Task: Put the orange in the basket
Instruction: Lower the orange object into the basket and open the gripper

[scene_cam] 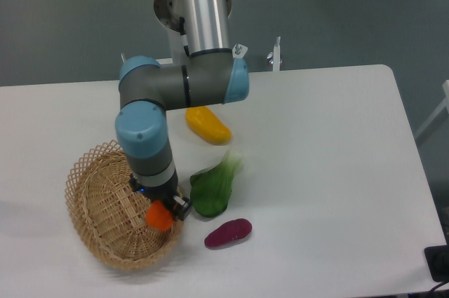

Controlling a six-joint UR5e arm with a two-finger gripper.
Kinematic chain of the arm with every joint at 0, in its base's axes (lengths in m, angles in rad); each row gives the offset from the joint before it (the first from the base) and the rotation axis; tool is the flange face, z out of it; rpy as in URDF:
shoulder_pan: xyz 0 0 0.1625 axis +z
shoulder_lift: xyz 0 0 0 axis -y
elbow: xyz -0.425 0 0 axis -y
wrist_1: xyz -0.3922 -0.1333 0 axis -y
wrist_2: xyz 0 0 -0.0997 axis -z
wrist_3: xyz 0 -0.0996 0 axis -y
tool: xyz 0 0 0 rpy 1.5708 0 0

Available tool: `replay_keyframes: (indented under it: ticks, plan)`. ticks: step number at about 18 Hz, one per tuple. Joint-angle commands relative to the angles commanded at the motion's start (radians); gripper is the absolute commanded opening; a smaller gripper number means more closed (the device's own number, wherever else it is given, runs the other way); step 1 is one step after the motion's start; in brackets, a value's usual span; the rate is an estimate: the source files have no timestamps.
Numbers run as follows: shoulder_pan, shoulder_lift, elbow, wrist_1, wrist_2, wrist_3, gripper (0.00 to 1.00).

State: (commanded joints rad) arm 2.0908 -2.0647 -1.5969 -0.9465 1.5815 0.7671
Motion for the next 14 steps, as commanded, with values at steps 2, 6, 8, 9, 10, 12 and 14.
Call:
replay_keyframes:
  ticks: [2,6,8,9,10,12,14]
  plan:
    - [-0.003,-0.002,0.002,0.0,0.0,-0.015,0.38]
    - [-0.003,-0.003,0.002,0.0,0.0,-0.018,0.41]
    - [-0.005,-0.003,0.003,0.0,-0.003,-0.034,0.52]
    - [-0.005,-0.002,0.005,0.005,-0.003,-0.044,0.69]
    - [-0.005,0.0,0.006,0.015,-0.003,-0.055,0.98]
    - [-0.006,0.005,-0.008,0.02,-0.012,-0.096,1.0]
    - [-0.002,0.012,-0.021,0.02,-0.012,-0.114,1.0]
